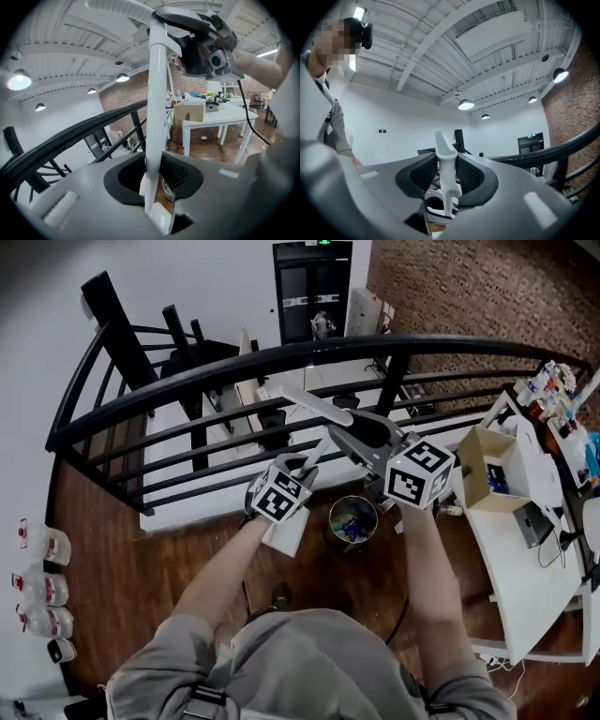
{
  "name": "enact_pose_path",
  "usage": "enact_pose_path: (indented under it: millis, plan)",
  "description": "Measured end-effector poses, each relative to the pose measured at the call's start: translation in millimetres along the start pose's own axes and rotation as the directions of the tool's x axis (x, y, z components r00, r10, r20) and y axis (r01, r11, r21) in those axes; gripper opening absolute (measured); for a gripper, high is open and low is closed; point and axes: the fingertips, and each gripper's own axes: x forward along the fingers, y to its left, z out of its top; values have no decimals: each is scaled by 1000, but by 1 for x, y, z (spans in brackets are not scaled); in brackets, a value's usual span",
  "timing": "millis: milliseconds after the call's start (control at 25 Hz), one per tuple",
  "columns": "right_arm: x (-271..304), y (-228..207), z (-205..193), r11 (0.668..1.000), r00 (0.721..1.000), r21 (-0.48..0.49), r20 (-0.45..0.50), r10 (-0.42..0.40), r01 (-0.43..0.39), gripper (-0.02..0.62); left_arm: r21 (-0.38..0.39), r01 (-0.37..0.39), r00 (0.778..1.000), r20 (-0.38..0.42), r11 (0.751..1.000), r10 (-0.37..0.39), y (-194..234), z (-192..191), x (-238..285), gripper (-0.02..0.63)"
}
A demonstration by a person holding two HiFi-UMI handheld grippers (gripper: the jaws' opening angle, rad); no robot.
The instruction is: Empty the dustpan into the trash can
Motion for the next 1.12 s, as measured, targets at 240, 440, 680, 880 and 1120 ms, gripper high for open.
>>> enact_pose_path:
  millis: [240,440,680,880,1120]
  plan:
    - [69,35,-43,998,995,-3,-84,60,-61,121,-86,-12,1000,-19,996,10,19,-51,-16,103]
    - [97,50,-94,996,982,23,-171,84,-82,120,-135,18,1000,-15,991,-21,18,-81,-19,97]
    - [95,39,-129,997,972,56,-230,55,-44,127,-191,54,997,-48,980,-65,7,-108,-2,92]
    - [79,36,-146,997,967,71,-248,60,-43,161,-208,36,995,-83,977,-55,11,-131,13,92]
    - [26,10,-165,989,964,129,-263,-37,74,164,-234,11,991,-127,972,-42,15,-169,31,92]
